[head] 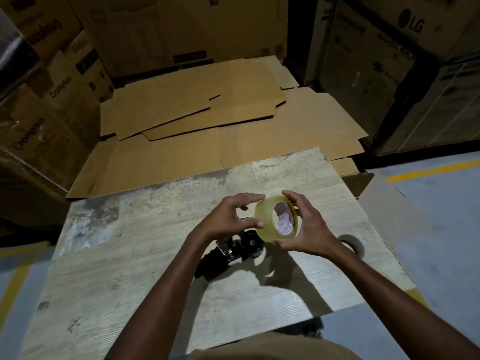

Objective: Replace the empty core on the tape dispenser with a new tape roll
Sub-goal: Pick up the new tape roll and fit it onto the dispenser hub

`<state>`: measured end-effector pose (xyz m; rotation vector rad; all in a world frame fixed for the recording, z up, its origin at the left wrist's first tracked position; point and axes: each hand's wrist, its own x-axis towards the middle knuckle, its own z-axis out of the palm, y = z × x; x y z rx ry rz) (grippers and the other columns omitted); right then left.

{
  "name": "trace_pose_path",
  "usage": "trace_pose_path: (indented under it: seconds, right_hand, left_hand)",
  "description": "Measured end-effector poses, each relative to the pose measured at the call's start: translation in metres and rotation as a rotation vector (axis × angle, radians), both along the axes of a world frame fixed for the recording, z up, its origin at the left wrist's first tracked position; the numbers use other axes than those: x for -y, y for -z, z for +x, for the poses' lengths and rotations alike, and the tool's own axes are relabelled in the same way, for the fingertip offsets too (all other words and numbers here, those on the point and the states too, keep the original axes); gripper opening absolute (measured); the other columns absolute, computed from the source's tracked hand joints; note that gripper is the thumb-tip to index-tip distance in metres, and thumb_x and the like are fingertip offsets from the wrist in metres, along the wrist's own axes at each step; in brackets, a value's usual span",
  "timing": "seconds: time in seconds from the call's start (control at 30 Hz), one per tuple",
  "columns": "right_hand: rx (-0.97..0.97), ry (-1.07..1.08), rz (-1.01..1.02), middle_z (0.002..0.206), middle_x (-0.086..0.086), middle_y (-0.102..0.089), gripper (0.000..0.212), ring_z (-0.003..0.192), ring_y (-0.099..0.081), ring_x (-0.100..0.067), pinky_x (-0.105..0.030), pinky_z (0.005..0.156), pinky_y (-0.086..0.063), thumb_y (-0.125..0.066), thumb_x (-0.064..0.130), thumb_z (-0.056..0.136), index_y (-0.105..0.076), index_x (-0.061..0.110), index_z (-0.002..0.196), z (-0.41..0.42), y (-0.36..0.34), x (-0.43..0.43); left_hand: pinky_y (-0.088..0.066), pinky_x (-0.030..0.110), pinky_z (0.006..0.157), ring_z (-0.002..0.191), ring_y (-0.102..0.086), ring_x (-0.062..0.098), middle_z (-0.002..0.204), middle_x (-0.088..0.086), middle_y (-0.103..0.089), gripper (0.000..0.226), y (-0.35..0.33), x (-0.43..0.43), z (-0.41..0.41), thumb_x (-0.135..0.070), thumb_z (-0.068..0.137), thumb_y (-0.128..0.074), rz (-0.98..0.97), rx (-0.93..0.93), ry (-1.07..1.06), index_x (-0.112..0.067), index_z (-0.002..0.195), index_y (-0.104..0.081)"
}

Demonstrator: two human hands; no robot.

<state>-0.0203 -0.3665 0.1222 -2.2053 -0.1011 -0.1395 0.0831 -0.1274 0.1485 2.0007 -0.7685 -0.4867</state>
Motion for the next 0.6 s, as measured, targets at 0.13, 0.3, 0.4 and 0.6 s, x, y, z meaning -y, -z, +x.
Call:
trace_pose_path:
  seconds: [0.13,0.3,0.4,0.6]
  right_hand:
    - [-0.033,0.014,0.01,0.145,0.006,-0.047,0.117,0.127,-0.049,-0.008,-0.035,0.105,-0.049,-0.087,0.057,0.056,-0.034,0.026,0.155,0.001,0.0,-0.007]
    - [-0.096,0.04,0.088,0.137,0.008,-0.055,0.107,0.122,-0.055,-0.004,-0.022,0.095,-0.051,-0.085,0.059,0.059,-0.039,0.031,0.152,0.004,0.001,-0.016]
    - [-0.12,0.005,0.101,0.132,0.012,-0.055,0.107,0.122,-0.053,0.001,-0.017,0.094,-0.05,-0.086,0.059,0.059,-0.04,0.032,0.151,0.004,0.0,-0.018]
    - [-0.135,-0.097,0.076,0.135,0.006,-0.054,0.116,0.123,-0.057,-0.008,-0.037,0.103,-0.053,-0.096,0.042,0.058,-0.029,0.041,0.153,0.008,-0.009,-0.021]
  left_hand:
    - [-0.057,0.047,0.096,0.12,-0.065,0.015,0.137,-0.012,-0.067,0.053,0.008,-0.005,-0.004,-0.029,0.085,-0.086,-0.083,-0.019,-0.049,-0.023,0.135,-0.07]
    - [-0.063,0.053,0.084,0.111,-0.071,0.023,0.123,-0.004,-0.074,0.032,0.019,-0.011,-0.012,-0.024,0.092,-0.079,-0.229,-0.118,-0.165,-0.017,0.124,-0.077]
    - [-0.061,0.031,0.08,0.104,-0.074,0.016,0.113,0.005,-0.077,0.022,0.021,-0.011,-0.017,-0.012,0.094,-0.075,-0.323,-0.142,-0.246,-0.005,0.115,-0.079]
    - [-0.052,0.017,0.055,0.06,-0.069,0.004,0.081,0.003,-0.077,0.016,0.024,-0.006,-0.027,-0.015,0.097,-0.072,-0.364,-0.219,-0.449,-0.001,0.102,-0.079]
